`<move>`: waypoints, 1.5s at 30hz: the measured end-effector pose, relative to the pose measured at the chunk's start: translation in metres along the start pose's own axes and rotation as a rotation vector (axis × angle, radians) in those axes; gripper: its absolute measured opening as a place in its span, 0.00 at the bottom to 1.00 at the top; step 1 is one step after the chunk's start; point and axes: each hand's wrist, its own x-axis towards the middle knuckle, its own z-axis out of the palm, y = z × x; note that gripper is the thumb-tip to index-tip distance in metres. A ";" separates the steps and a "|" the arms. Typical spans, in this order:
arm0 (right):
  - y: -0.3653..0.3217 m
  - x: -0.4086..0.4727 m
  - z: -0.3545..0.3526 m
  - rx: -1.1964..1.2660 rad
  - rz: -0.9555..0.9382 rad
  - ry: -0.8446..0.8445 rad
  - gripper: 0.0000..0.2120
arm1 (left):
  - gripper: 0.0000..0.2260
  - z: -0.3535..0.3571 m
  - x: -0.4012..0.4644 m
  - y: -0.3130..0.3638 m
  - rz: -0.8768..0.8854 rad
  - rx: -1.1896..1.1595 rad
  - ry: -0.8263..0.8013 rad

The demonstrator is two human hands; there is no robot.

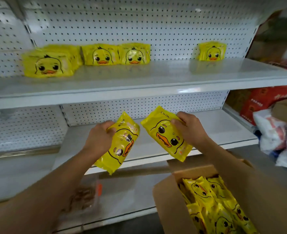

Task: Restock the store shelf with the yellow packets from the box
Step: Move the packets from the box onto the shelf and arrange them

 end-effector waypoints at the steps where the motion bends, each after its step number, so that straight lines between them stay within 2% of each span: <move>1: -0.018 0.002 0.006 -0.004 -0.018 0.002 0.17 | 0.09 -0.016 0.002 -0.007 0.006 -0.007 0.006; 4: -0.065 0.011 0.021 -0.019 -0.074 0.014 0.17 | 0.07 -0.061 0.006 -0.024 0.052 -0.023 -0.008; 11: -0.163 0.037 0.070 -0.039 -0.254 0.035 0.13 | 0.09 -0.169 0.006 -0.060 0.129 -0.015 0.081; 17: -0.221 0.069 0.097 -0.016 -0.389 0.009 0.11 | 0.09 -0.234 0.014 -0.085 0.067 -0.035 0.196; 20: -0.242 0.092 0.106 0.006 -0.441 -0.010 0.13 | 0.07 -0.259 0.022 -0.093 0.057 -0.056 0.234; 23: -0.260 0.122 0.118 -0.007 -0.472 -0.025 0.18 | 0.07 -0.276 0.033 -0.100 0.040 -0.045 0.259; 36: -0.294 0.270 0.211 -0.113 -0.544 -0.172 0.19 | 0.10 -0.314 0.112 -0.122 -0.070 -0.010 0.338; 41: -0.301 0.300 0.250 -0.165 -0.654 -0.215 0.11 | 0.13 -0.315 0.141 -0.129 -0.096 0.015 0.347; 45: -0.298 0.310 0.270 -0.337 -0.806 -0.147 0.09 | 0.08 -0.309 0.161 -0.130 -0.081 -0.008 0.312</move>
